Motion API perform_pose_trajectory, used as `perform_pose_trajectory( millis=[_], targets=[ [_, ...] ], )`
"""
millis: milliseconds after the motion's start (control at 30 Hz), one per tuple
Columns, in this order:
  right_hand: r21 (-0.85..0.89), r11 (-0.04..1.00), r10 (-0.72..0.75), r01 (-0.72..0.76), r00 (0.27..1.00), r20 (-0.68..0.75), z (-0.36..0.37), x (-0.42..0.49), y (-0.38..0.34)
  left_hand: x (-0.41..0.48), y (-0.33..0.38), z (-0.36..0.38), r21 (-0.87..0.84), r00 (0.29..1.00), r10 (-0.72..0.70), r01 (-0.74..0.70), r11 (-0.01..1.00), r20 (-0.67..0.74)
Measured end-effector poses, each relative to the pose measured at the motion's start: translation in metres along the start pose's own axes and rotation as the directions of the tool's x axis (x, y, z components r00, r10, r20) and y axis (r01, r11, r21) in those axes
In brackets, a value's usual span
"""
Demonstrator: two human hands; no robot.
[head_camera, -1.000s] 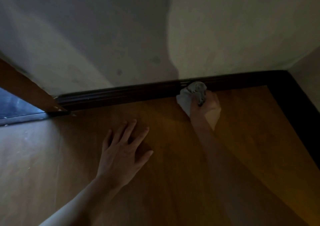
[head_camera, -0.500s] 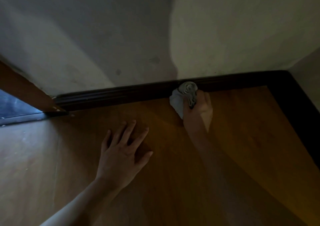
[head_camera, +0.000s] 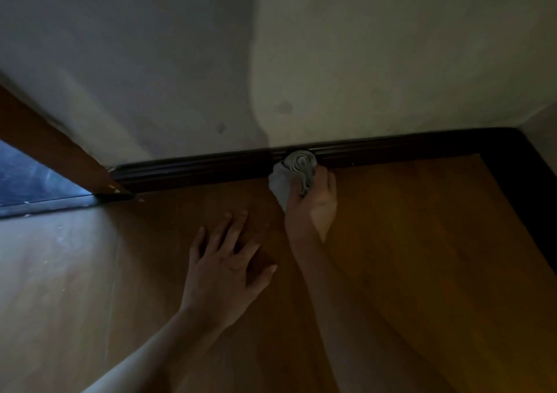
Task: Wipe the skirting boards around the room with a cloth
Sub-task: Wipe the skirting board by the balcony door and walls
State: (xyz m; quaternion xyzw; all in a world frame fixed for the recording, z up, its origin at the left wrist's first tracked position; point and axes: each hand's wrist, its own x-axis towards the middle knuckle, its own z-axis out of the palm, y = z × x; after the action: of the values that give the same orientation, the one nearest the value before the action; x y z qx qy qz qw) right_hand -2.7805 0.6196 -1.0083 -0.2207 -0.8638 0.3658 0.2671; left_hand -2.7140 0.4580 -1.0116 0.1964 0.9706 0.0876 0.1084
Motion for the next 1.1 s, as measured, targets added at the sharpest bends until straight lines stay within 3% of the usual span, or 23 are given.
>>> perform_pose_trajectory(
  millis=[200, 367, 433, 600, 767, 933, 1100],
  targets=[
    [0.002, 0.995, -0.104, 0.104, 0.989, 0.108, -0.001, 0.0, -0.003, 0.001, -0.003, 0.003, 0.018, 1.0, 0.004, -0.004, 1.0, -0.002],
    [-0.079, 0.992, 0.085, -0.095, 0.989, -0.121, -0.035, 0.039, 0.04, 0.0, -0.003, 0.004, 0.022, 1.0, 0.013, -0.013, 1.0, 0.006],
    [-0.097, 0.984, 0.134, -0.149, 0.98, -0.145, -0.04, 0.046, 0.048, 0.0, -0.003, 0.002, 0.01, 1.0, 0.011, -0.011, 1.0, 0.014],
    [-0.083, 0.996, 0.015, -0.021, 0.998, -0.067, -0.038, 0.044, 0.05, 0.001, -0.002, 0.001, 0.003, 1.0, 0.004, -0.004, 1.0, 0.027],
    [-0.098, 0.99, 0.085, -0.104, 0.98, -0.18, -0.041, 0.051, 0.057, 0.0, -0.002, -0.002, 0.008, 0.999, 0.002, -0.003, 1.0, 0.042],
    [-0.07, 0.996, -0.057, 0.056, 0.998, -0.012, -0.048, 0.052, 0.058, 0.0, -0.001, -0.003, 0.018, 0.999, -0.005, 0.004, 1.0, 0.05],
    [-0.115, 0.991, 0.054, -0.073, 0.986, -0.158, -0.074, 0.079, 0.082, 0.001, 0.001, -0.007, -0.017, 0.999, -0.003, 0.004, 1.0, 0.049]
  ],
)
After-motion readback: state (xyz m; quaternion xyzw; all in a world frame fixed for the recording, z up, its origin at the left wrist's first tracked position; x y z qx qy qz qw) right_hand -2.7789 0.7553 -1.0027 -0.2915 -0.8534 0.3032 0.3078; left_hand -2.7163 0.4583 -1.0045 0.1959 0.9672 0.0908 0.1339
